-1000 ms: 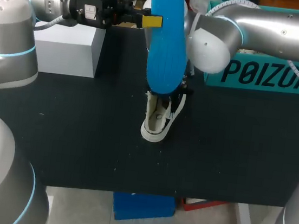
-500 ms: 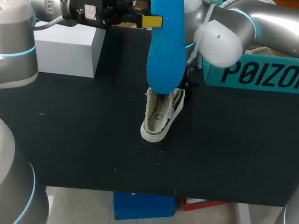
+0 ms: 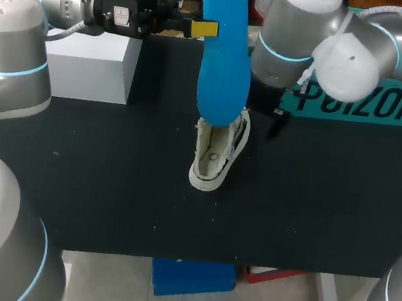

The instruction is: Take the shoe out of the shoebox, open the shoe tongue, remove and reinsert the insole, then place the shoe into the shoebox

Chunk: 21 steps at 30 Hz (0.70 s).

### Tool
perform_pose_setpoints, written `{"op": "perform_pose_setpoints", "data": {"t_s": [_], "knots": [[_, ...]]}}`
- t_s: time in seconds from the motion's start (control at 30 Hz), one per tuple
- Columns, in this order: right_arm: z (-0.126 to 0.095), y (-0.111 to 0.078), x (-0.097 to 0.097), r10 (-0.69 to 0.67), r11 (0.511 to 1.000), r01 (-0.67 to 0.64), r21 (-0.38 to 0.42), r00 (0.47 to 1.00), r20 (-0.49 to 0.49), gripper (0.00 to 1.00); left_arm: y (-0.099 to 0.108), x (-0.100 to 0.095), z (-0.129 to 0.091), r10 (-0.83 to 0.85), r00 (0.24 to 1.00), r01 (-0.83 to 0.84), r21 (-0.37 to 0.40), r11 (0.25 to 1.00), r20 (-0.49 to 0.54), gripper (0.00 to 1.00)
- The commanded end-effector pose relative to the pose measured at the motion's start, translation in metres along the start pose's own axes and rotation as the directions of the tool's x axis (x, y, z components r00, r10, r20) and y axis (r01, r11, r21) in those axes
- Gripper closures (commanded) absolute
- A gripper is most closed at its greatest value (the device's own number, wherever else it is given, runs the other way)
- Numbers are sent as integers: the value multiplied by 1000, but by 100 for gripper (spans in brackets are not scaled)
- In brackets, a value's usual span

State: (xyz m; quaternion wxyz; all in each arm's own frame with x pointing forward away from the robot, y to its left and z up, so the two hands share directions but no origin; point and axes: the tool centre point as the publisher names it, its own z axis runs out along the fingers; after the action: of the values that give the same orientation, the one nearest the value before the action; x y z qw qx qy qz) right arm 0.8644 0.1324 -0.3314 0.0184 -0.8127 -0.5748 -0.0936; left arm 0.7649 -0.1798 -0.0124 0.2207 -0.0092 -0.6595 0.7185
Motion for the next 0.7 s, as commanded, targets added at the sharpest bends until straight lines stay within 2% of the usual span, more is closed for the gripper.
{"op": "perform_pose_setpoints", "data": {"t_s": [0.03,0.1,0.13,0.17,0.63,0.67,0.7], "knots": [[-11,-4,-20,-13,1000,17,10,938,-347,0,1,0,1,1,1000,-1,0,1000,2,100],[-19,-5,-20,-31,999,37,6,901,-432,0,1,0,1,1,1000,-1,0,1000,2,100],[-23,-5,-20,-48,999,50,-7,903,-427,0,1,0,1,1,1000,-1,0,1000,2,100],[-25,-5,-20,-61,998,61,-12,924,-378,0,1,0,1,1,1000,-1,0,1000,2,100],[-25,-5,-20,-61,998,61,-12,924,-378,0,1,0,1,1,1000,-1,0,1000,2,100],[-24,-6,-25,-38,999,48,14,904,-425,0,1,0,1,1,1000,-1,0,1000,2,100],[-24,-7,-27,8,998,28,60,854,-521,0,1,0,1,1,1000,-1,0,1000,2,100]]}}
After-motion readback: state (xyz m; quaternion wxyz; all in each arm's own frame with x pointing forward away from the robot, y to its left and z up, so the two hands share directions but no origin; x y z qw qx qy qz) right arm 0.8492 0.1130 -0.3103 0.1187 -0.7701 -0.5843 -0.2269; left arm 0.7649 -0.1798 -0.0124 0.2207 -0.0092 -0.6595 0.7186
